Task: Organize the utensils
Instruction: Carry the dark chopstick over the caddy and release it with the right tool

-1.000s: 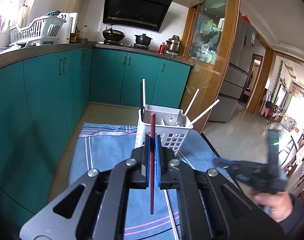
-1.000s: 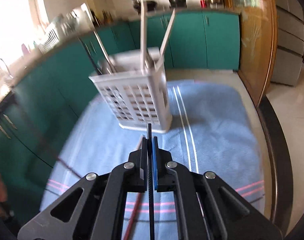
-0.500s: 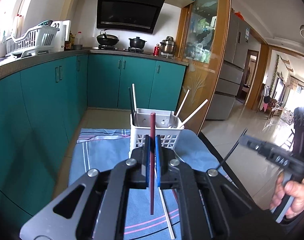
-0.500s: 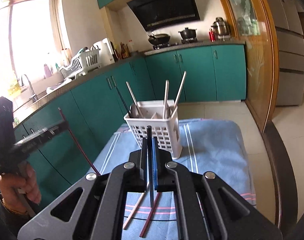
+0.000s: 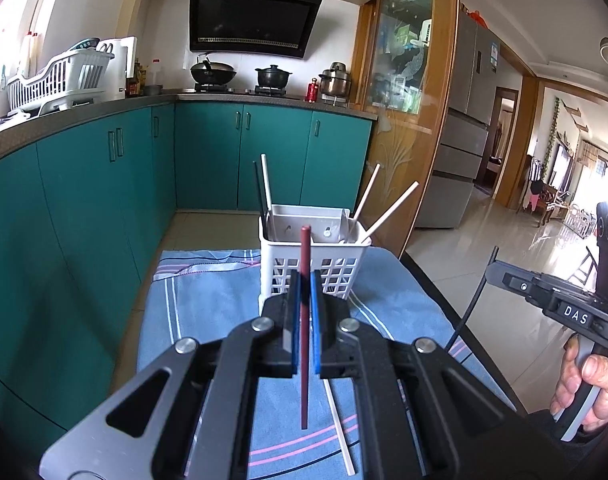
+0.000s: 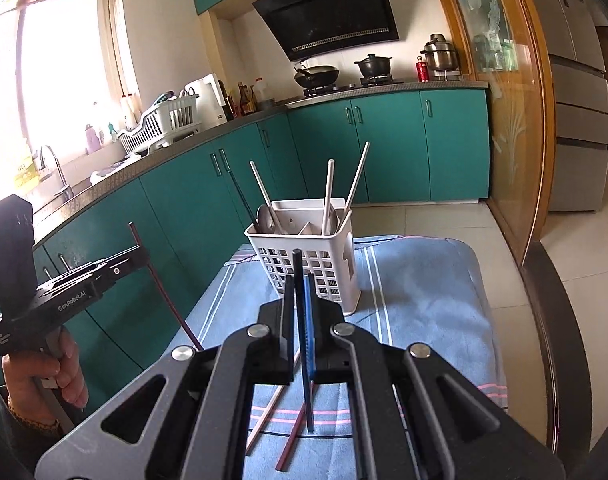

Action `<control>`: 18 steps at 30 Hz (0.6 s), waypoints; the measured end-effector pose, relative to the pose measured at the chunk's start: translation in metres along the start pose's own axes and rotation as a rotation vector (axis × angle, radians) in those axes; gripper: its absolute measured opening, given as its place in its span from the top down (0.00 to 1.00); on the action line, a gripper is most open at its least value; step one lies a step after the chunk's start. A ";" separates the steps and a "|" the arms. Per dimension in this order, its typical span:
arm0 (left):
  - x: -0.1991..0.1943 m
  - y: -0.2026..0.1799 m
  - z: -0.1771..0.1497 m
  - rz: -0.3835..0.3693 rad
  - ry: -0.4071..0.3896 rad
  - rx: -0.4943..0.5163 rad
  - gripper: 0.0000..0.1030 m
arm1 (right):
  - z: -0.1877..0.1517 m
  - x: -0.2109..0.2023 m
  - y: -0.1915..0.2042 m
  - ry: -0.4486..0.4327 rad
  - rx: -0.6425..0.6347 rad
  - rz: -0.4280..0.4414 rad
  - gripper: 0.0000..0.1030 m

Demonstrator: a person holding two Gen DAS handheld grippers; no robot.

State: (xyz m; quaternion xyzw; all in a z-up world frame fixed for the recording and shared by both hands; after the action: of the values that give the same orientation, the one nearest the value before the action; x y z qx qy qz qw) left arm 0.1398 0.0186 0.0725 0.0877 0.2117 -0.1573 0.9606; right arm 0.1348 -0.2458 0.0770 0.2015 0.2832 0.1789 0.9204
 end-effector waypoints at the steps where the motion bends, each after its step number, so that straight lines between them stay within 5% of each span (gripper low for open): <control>1: 0.000 -0.001 0.000 0.003 0.000 0.003 0.96 | 0.000 0.000 0.000 0.001 -0.001 -0.001 0.95; 10: 0.000 0.001 0.001 0.003 -0.001 -0.006 0.96 | 0.009 0.002 0.016 0.010 -0.023 0.022 0.95; 18: 0.000 0.008 -0.005 0.008 0.000 -0.027 0.96 | 0.102 -0.003 0.078 -0.088 -0.111 0.063 0.95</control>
State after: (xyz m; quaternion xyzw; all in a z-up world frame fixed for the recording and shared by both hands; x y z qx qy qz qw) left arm 0.1404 0.0270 0.0689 0.0756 0.2134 -0.1508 0.9623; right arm 0.1765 -0.2077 0.1923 0.1669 0.2256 0.2141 0.9356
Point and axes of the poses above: each gripper's, at about its wrist camera, not at the fingertips, and x roughly the way its jaws point, y to its left, z to its top, the point moved 4 cm from there along x, roughly the way its jaws point, and after that the axes turned 15 degrees about x, right-handed, at the moved point
